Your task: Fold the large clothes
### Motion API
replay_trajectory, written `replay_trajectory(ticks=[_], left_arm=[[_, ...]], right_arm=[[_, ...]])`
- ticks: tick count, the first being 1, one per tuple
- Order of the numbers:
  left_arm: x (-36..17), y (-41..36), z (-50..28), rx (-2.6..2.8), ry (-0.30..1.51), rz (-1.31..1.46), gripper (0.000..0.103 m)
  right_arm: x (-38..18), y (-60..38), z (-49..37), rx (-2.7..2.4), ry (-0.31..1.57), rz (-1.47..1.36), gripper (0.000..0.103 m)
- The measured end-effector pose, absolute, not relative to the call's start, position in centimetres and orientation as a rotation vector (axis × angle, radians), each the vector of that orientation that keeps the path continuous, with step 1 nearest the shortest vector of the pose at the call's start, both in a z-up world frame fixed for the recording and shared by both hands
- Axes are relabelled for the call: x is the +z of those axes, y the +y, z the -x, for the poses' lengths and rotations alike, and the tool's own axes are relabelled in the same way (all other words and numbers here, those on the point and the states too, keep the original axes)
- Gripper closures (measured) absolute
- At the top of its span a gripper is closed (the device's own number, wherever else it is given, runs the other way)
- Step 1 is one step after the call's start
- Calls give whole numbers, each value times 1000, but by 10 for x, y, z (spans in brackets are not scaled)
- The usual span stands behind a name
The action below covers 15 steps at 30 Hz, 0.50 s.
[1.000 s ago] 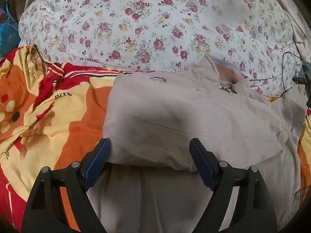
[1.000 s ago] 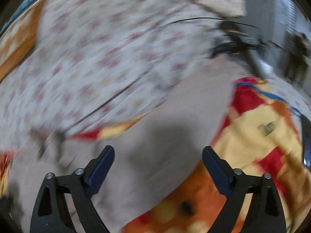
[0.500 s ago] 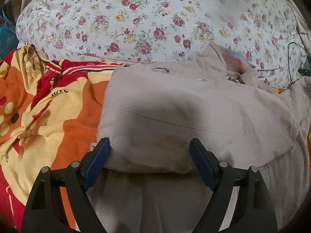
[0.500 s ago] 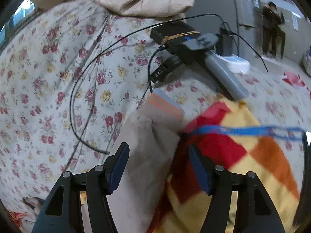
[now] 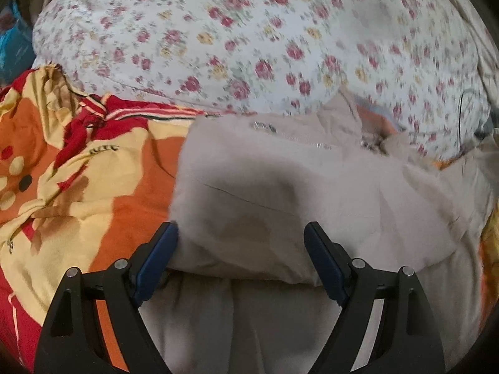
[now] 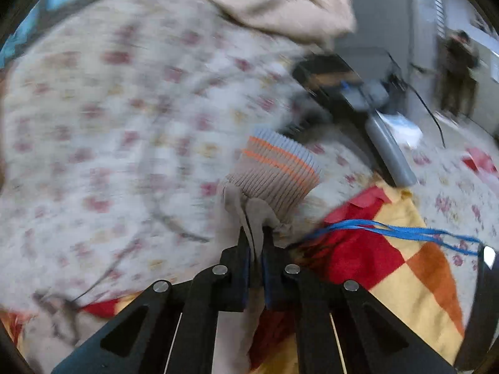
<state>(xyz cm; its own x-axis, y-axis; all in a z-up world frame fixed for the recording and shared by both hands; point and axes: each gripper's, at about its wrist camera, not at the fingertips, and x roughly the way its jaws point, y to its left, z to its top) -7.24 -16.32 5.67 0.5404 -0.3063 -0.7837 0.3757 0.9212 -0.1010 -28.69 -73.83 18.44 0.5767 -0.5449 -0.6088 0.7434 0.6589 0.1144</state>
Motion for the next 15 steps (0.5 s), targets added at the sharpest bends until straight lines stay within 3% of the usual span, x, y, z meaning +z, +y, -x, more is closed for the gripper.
replay_trajectory(ticks=[4,8,13,15], left_arm=[[67,-150,72,-399,896,-18,19],[72,-143,72,-410,898,26,19],[77,-137,73,-434,883,52,19],[76,-135,72,-453,888,81,19]], right_arm=[[219,-651,274,-595,567,-276,98],[215,-558,233,-373,604,-257,98],[153,-440,168,-121,712,-299,97],[121,-413,148,-63,783,-338,90]])
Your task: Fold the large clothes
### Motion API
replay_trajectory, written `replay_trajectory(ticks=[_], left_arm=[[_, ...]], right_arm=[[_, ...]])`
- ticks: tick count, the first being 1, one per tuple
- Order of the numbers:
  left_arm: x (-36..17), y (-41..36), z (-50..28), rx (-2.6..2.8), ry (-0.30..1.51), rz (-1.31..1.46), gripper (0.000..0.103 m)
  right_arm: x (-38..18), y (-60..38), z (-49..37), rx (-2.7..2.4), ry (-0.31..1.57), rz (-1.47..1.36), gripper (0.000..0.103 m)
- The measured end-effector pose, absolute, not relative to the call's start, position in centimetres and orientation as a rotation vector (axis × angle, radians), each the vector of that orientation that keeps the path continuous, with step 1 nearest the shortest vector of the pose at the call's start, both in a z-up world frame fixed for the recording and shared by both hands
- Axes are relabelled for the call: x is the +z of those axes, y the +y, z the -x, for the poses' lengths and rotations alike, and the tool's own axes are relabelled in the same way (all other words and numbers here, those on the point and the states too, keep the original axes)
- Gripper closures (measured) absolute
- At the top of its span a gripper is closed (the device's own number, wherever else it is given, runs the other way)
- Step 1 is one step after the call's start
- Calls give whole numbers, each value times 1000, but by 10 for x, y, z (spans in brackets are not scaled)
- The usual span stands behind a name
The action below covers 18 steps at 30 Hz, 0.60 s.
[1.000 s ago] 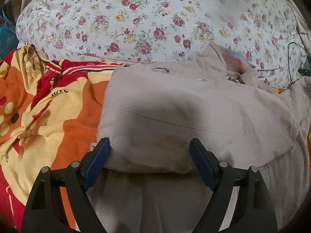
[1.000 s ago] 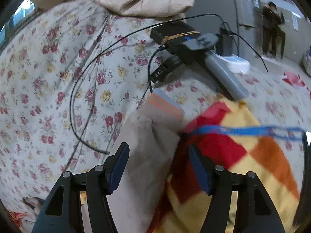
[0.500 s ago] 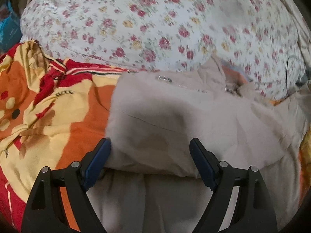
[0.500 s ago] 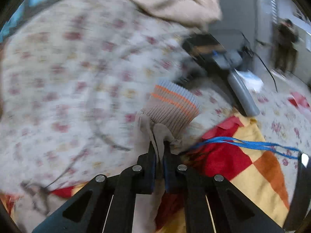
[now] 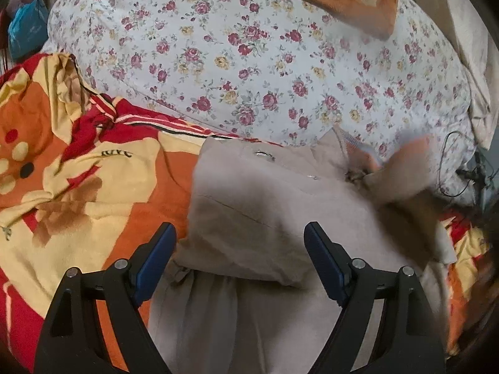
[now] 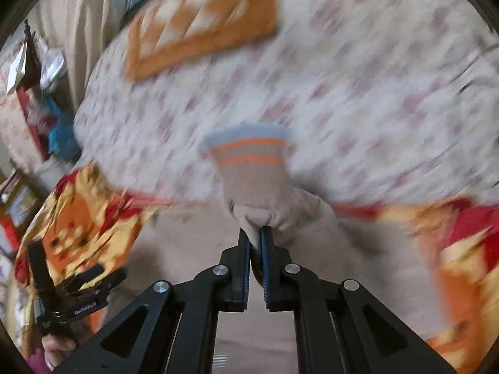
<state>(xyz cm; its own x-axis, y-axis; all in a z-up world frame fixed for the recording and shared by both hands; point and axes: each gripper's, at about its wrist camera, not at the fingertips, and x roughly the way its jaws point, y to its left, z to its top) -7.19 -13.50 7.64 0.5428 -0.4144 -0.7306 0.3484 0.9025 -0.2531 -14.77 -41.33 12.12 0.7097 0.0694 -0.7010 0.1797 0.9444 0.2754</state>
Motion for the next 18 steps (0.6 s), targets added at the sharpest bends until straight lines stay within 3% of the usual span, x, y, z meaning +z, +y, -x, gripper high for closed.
replay_trajectory(ticks=[1,2,3,6,8,14,18], left_arm=[[76,-134,71,-464,896,96,19],[74,-134,71,-480,910,115,19],[73,-134,71,-498,924,133,19],[72,-135,72,-538,940,177,19],[71,-139,73,-547,937,199,19],[77,-164,78,-575,951,182,19],[74,-193,77,-568,998,165,18]], right_arm=[[101,-399,138,-33,841,-350,85],[88,-392,135,-3,886,-366,71],[79,-386,138,24,918,-398,65],[80,-396,161,31,914,-438,56],[93,-411,184,-28,857,-402,43],[107,-459,235,-172,780,-483,31],[99,-486,258,-240,719,-571,30]])
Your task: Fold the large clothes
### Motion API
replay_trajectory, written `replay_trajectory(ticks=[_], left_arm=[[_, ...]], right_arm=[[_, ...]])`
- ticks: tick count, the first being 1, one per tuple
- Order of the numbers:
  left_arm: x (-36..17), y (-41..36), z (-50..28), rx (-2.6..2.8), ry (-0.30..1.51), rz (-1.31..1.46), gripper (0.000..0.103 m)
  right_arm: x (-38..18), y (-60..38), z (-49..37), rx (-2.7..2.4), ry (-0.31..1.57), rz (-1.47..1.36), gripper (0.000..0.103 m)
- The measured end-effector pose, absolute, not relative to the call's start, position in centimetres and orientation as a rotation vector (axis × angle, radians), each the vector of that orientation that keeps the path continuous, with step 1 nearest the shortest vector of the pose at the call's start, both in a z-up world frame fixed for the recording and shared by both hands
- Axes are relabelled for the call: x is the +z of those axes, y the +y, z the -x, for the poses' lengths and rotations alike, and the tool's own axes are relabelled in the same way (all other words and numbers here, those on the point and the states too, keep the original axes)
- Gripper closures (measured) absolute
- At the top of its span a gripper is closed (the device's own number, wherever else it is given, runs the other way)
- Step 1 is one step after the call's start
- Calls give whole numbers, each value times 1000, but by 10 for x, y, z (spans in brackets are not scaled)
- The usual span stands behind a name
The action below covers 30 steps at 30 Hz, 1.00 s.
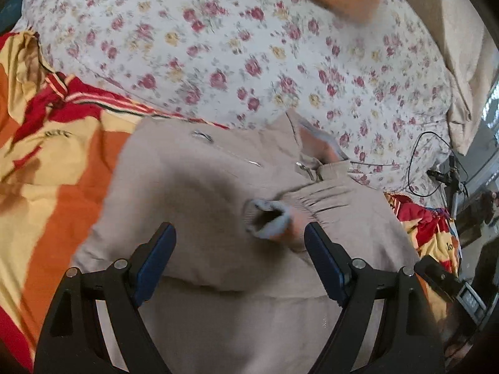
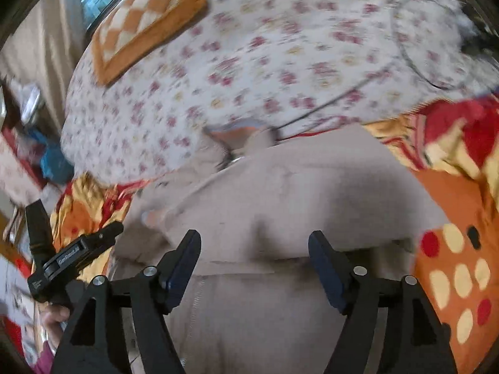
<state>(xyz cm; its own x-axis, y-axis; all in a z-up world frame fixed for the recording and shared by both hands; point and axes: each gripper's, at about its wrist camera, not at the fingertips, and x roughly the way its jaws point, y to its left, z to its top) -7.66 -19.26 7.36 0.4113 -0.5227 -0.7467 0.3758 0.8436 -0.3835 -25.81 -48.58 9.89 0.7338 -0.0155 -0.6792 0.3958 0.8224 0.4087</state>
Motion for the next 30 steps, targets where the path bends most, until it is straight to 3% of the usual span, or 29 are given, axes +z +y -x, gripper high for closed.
replay_trajectory(ticks=[6,7,8,9,18,24,30], left_arm=[[43,-251,79,-489,1133,76,18],[42,-258,80,-489,1143,54,27],[46,-261,83,-516,1123,62,45],[52,-262,85,-542,1104,72,87],[144,-199,79,-589,871,46,88],[97,-146,39,-446,976,95,88],[50,-142,32,-427,1030,116,86]], right_arm=[[100,-510,271,-269,668,-639,29],[101,-512,274,-284,663,-635,28],[102,-515,276,-296,656,-639,28],[103,-518,278,-302,646,-650,28],[114,-557,308,-472,548,-715,23],[99,-553,285,-470,647,-668,23],[76,-540,254,-466,786,-517,24]])
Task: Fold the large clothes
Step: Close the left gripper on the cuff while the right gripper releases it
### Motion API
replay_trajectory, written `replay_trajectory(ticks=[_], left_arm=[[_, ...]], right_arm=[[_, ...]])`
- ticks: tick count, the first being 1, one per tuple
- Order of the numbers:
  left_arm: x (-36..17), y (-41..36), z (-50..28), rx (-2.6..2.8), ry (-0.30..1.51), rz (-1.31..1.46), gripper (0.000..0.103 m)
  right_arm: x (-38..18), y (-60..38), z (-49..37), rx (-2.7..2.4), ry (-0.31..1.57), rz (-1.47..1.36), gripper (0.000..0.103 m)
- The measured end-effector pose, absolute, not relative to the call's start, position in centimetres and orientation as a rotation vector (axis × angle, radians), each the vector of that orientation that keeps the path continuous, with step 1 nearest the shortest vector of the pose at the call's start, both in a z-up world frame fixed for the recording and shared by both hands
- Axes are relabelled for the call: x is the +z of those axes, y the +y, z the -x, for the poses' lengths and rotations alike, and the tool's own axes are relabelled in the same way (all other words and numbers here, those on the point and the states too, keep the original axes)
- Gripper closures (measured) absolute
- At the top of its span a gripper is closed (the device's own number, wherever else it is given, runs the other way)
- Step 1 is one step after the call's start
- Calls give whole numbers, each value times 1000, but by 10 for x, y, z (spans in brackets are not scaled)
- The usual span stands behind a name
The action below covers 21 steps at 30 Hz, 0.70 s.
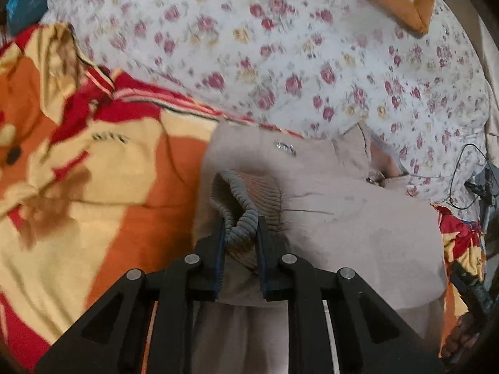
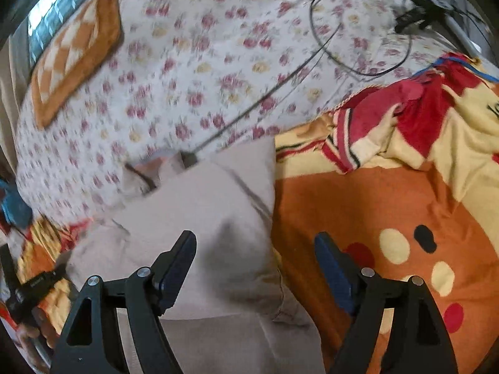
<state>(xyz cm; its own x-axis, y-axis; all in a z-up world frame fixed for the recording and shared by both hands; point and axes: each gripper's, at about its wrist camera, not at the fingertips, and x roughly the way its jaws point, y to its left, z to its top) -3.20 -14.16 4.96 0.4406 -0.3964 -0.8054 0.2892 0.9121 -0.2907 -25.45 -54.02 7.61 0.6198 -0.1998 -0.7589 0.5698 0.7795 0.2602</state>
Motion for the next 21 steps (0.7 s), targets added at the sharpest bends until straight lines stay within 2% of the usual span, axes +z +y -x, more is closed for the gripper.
replay_trajectory(ticks=[2,3,4,5,6,8,9,12,13,14,15,16,17,20,21], left_arm=[[50,-147,35,-452,1022,111,83],[52,-150,37,-468,1007,101,73],[55,-153,40,-493,992,93,60],[58,-155,43,-515,978,91,54],[60,-157,46,-525,966,91,47],[63,-160,48,-539,953,87,44],[62,-161,48,-542,956,83,41],[60,-163,42,-528,972,81,40],[58,-162,40,-525,979,90,40],[56,-162,37,-523,988,103,40],[54,-161,37,-522,997,110,40],[52,-162,36,-521,1006,111,40],[50,-163,37,-520,1012,102,40],[51,-165,39,-516,1007,76,37],[51,-165,39,-513,1003,73,33]], right_arm=[[64,-537,241,-500,861,-419,30],[58,-539,236,-530,886,-384,32],[51,-543,232,-564,904,-365,39],[47,-549,230,-583,908,-373,48],[46,-556,231,-598,904,-393,52],[49,-565,237,-618,889,-431,63],[52,-569,241,-625,876,-452,65],[61,-575,251,-546,824,-567,56],[59,-575,251,-502,815,-607,37],[57,-573,247,-469,818,-621,28],[50,-568,239,-449,858,-593,29],[46,-562,233,-439,895,-555,42],[41,-553,226,-407,925,-509,77],[50,-548,225,-445,896,-457,95],[54,-552,228,-462,879,-463,96]])
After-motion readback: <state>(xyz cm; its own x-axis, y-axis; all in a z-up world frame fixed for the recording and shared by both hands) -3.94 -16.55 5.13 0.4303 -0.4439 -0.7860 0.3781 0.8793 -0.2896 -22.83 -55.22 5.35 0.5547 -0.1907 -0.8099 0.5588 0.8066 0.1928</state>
